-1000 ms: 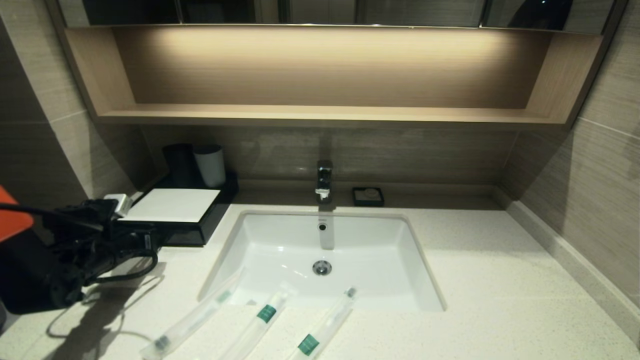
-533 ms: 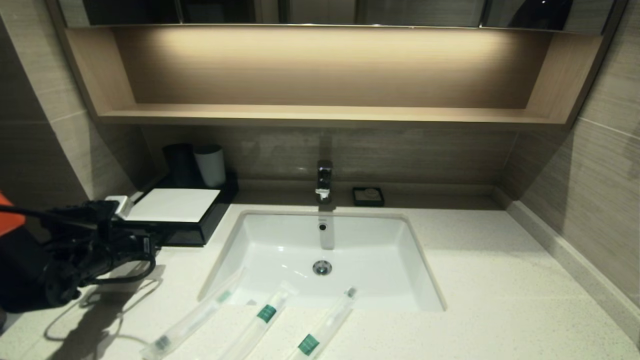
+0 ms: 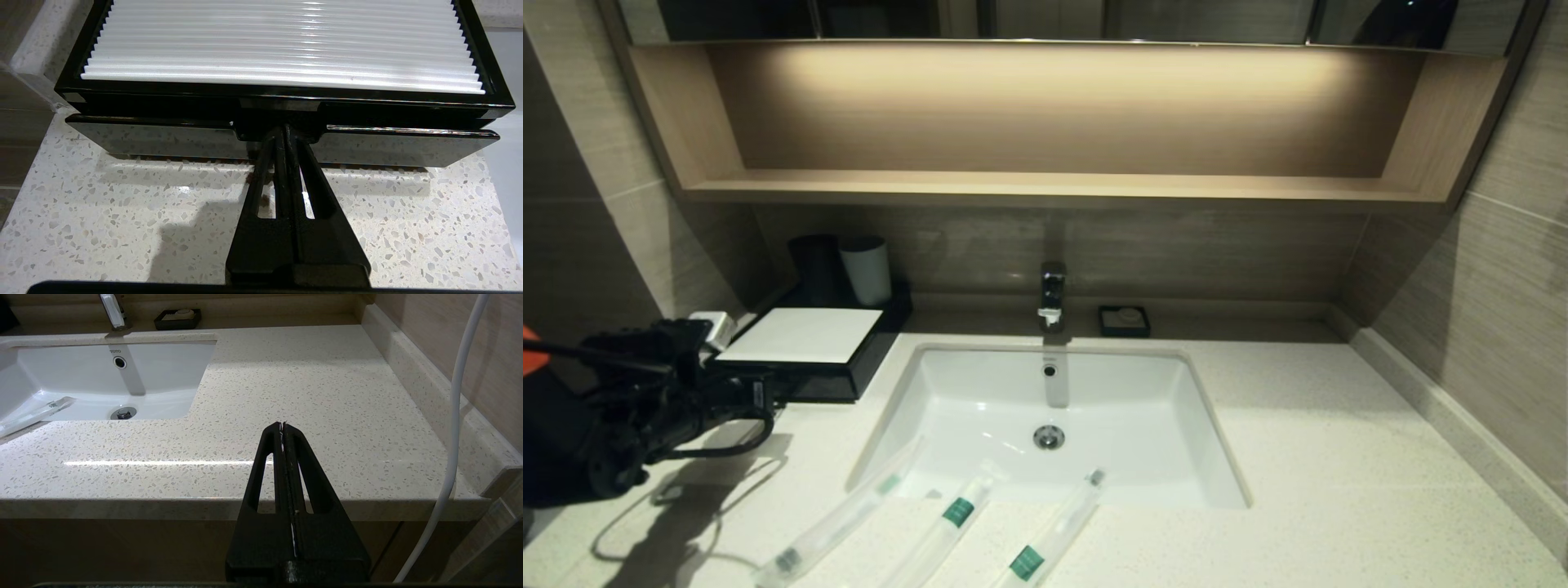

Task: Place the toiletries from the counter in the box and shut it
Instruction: Open the drawer

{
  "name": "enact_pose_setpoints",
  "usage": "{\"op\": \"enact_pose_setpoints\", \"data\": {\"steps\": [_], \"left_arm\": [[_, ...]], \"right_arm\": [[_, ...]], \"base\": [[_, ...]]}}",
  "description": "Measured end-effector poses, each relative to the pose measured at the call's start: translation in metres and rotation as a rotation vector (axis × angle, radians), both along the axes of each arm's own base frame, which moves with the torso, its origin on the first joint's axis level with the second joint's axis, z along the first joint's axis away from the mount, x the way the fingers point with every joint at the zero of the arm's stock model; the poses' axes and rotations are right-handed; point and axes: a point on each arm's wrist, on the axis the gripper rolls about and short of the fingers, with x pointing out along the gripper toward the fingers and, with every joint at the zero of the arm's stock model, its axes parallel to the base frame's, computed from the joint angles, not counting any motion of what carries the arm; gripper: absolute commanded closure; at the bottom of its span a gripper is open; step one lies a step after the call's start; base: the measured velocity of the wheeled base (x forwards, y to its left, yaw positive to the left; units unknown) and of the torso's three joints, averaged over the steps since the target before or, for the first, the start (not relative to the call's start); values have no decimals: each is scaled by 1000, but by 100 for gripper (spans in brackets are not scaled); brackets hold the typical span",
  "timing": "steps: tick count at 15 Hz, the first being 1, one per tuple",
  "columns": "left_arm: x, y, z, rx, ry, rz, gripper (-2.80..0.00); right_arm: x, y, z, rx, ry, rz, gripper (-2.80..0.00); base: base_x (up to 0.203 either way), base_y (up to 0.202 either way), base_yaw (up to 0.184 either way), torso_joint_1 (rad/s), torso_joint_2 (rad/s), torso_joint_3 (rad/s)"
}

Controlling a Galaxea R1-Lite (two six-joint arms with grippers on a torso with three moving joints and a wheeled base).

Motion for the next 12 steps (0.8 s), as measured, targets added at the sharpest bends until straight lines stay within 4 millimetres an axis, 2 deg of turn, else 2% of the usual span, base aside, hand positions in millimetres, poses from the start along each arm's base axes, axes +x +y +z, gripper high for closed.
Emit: {"op": "enact_pose_setpoints", "data": {"steps": [12], "left_arm": [[3, 1, 0, 1, -10, -3, 0]], "right_arm": [[0, 0, 0, 0, 0, 0, 0]], "base": [[0, 0, 0, 0, 0, 0]]}}
